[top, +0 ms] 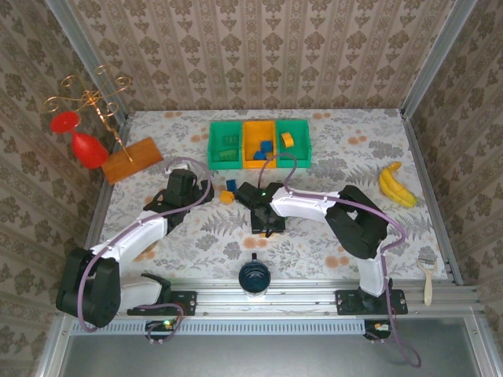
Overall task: Sort the legos into containers by color
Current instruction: Pick up the lego from the bottom-center of the table, then place the lego in the container.
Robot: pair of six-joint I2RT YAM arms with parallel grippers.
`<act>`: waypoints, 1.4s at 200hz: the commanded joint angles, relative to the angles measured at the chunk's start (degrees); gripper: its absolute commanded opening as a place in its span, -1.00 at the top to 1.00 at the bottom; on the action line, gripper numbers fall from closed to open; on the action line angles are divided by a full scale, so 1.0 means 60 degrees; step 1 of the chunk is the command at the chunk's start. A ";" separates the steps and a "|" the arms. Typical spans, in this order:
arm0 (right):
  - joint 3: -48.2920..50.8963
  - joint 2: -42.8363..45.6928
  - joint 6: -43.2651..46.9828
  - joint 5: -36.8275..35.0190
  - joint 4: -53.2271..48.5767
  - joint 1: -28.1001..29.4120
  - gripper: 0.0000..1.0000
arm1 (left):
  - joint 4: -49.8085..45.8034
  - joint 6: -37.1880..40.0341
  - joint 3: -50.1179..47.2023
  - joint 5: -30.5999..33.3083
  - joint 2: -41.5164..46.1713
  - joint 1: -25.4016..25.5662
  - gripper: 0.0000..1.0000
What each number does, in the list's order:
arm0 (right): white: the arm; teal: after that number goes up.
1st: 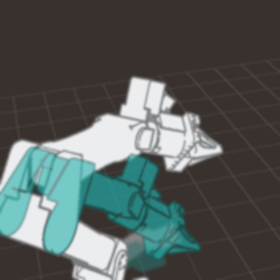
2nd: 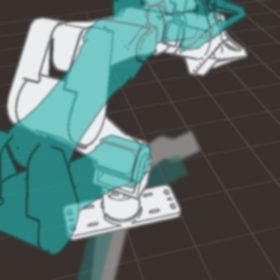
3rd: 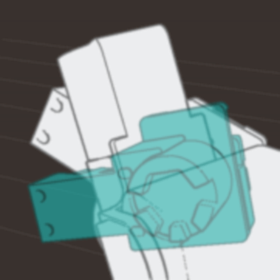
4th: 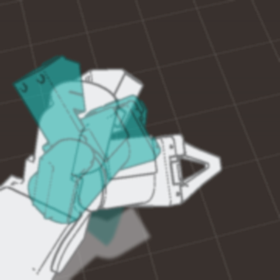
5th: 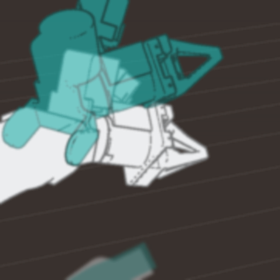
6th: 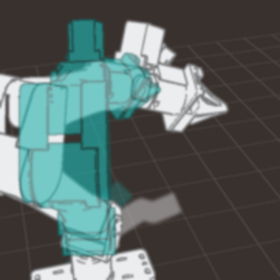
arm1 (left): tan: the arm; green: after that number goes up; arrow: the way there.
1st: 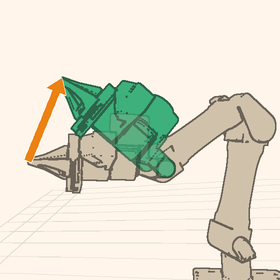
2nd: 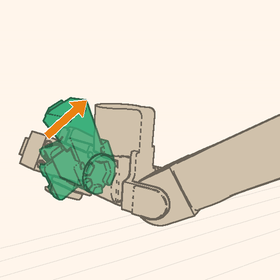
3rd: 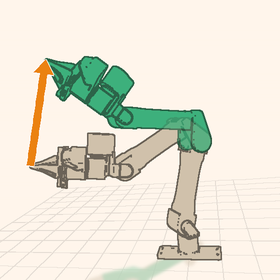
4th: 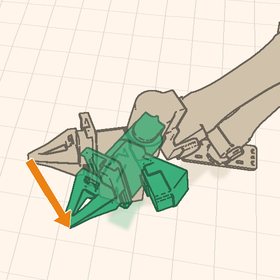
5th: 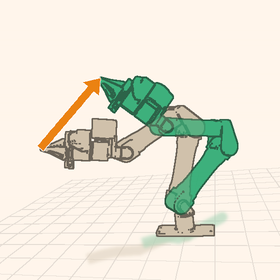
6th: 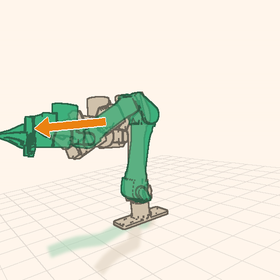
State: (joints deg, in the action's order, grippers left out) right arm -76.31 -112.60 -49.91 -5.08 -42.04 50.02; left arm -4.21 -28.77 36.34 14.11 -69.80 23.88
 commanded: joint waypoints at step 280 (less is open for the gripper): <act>-0.4813 -0.1004 0.3417 -0.2023 0.0043 -0.4046 0.48 | -0.0317 0.0164 0.0210 -0.0227 0.0338 -0.0186 -1.00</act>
State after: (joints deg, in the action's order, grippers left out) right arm -101.10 -114.39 -32.08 -15.09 -40.91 27.22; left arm -4.64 -28.75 36.36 13.82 -68.49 23.16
